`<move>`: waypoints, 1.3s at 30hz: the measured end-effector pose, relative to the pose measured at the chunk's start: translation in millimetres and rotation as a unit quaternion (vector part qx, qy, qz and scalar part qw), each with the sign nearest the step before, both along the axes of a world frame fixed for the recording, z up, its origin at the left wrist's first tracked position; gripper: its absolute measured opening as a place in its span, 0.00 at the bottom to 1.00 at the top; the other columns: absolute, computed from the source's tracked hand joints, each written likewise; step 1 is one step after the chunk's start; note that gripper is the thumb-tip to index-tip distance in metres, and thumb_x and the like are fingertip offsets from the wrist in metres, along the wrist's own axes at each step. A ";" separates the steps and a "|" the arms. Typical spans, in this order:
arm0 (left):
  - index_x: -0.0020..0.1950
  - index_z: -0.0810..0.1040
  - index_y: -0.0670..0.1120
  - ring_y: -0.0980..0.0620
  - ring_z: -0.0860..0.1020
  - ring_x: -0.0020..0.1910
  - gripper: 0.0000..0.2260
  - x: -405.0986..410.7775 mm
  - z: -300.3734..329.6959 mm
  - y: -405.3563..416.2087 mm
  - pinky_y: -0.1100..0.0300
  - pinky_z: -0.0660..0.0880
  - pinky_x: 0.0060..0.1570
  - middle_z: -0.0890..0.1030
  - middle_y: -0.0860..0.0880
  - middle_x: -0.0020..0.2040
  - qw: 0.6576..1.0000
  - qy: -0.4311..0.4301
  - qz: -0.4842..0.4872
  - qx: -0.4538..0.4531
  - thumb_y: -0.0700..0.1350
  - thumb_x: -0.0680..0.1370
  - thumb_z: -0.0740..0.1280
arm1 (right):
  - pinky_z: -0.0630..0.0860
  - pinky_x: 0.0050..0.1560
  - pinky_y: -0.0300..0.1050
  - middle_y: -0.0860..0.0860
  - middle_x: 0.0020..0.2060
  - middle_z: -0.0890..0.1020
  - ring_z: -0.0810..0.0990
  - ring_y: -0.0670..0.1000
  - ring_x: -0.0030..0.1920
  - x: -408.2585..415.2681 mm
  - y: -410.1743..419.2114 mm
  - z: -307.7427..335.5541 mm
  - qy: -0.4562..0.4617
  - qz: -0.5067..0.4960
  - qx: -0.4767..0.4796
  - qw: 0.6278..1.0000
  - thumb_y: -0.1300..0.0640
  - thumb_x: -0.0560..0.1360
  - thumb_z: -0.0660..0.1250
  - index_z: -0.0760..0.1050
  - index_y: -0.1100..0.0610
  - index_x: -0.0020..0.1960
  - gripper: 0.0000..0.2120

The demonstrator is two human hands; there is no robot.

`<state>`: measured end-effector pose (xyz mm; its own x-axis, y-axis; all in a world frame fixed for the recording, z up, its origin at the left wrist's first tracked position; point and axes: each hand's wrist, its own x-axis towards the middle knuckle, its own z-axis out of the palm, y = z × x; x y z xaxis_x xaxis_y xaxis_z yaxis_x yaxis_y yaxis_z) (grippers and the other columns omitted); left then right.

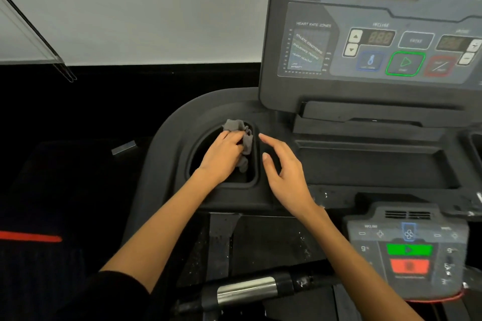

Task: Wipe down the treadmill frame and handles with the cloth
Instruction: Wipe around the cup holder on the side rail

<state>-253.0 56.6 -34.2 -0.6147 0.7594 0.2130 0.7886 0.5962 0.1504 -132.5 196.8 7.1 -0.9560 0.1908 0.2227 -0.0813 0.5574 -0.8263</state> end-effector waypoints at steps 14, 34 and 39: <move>0.61 0.79 0.41 0.54 0.76 0.56 0.15 -2.0 48.3 -42.3 0.70 0.67 0.55 0.80 0.47 0.58 0.946 -0.297 0.066 0.108 0.31 0.78 0.60 | 0.70 0.60 0.43 0.58 0.60 0.75 0.74 0.56 0.60 -55.5 -35.2 7.6 -0.112 0.094 0.146 0.978 0.65 0.80 0.61 0.74 0.63 0.63 0.13; 0.78 0.51 0.53 0.42 0.50 0.77 0.25 40.2 16.8 -109.0 0.39 0.59 0.71 0.52 0.47 0.78 0.949 -0.086 0.299 -0.044 0.55 0.81 0.40 | 0.75 0.55 0.51 0.62 0.54 0.80 0.78 0.62 0.56 -100.4 -72.4 -27.0 -0.239 0.114 0.344 0.901 0.71 0.75 0.62 0.78 0.65 0.54 0.11; 0.78 0.50 0.53 0.42 0.49 0.77 0.24 40.0 13.6 -108.2 0.40 0.59 0.71 0.51 0.46 0.79 0.948 -0.073 0.304 -0.050 0.52 0.82 0.44 | 0.76 0.56 0.52 0.60 0.54 0.80 0.79 0.61 0.55 -94.6 -82.2 -31.4 -0.214 0.170 0.276 0.922 0.69 0.76 0.63 0.80 0.64 0.54 0.09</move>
<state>-213.0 -51.6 -20.6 -0.9631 0.2662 0.0385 0.2690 0.9513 0.1506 -227.1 114.6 -24.3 -0.9626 -0.1656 -0.2146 -0.0618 0.9049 -0.4212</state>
